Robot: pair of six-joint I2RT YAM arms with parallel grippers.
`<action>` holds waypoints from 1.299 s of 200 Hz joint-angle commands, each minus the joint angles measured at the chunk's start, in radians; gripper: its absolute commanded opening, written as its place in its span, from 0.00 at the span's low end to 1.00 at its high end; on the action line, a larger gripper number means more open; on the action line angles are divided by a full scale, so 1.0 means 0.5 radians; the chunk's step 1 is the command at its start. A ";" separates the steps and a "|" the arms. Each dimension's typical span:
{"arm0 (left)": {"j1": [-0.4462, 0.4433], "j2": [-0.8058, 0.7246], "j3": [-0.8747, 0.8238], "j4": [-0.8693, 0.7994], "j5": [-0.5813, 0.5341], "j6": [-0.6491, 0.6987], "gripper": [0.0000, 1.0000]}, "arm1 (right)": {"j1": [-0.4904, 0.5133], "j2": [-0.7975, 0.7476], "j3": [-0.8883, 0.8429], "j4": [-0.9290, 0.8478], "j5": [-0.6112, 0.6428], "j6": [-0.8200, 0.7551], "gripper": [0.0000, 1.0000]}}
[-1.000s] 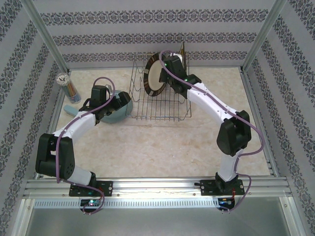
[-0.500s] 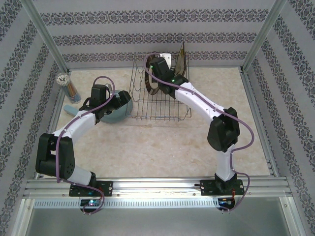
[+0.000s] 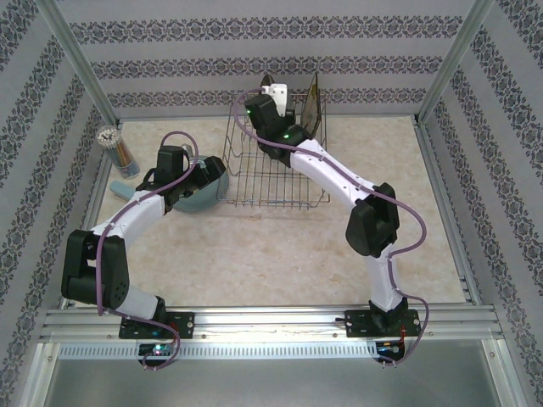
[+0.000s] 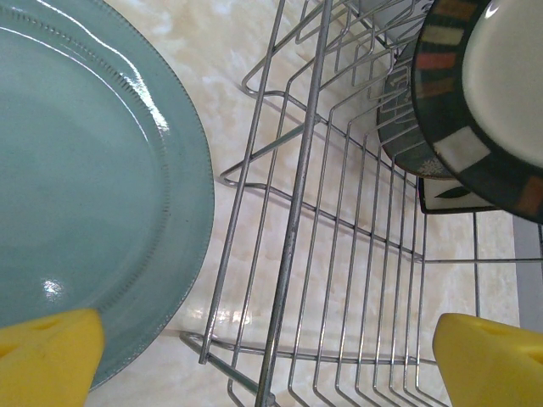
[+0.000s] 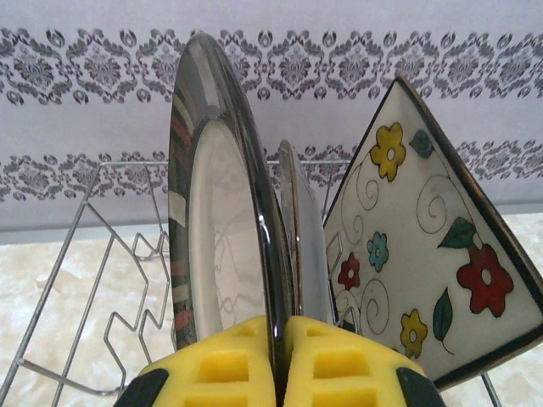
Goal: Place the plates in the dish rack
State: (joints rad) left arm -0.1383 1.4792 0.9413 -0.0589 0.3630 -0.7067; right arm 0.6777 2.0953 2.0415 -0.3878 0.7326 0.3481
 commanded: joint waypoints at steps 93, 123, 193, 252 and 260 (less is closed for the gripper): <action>-0.027 -0.009 0.042 0.029 0.052 0.053 1.00 | 0.105 0.256 0.530 0.280 0.556 -0.259 0.00; -0.026 -0.013 0.038 0.027 0.053 0.056 1.00 | 0.113 0.318 0.602 0.273 0.604 -0.300 0.00; -0.027 -0.006 0.034 0.041 0.064 0.046 1.00 | 0.113 0.443 0.733 0.272 0.734 -0.365 0.00; -0.027 -0.008 0.032 0.037 0.070 0.042 1.00 | 0.104 0.562 0.820 0.235 0.756 -0.328 0.00; -0.027 -0.010 0.033 0.036 0.069 0.042 1.00 | 0.096 0.586 0.850 0.202 0.754 -0.308 0.00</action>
State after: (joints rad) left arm -0.1383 1.4792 0.9413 -0.0586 0.3889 -0.7071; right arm 0.7181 2.3863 2.3756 -0.3649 1.0245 0.1719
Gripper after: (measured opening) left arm 0.997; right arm 0.050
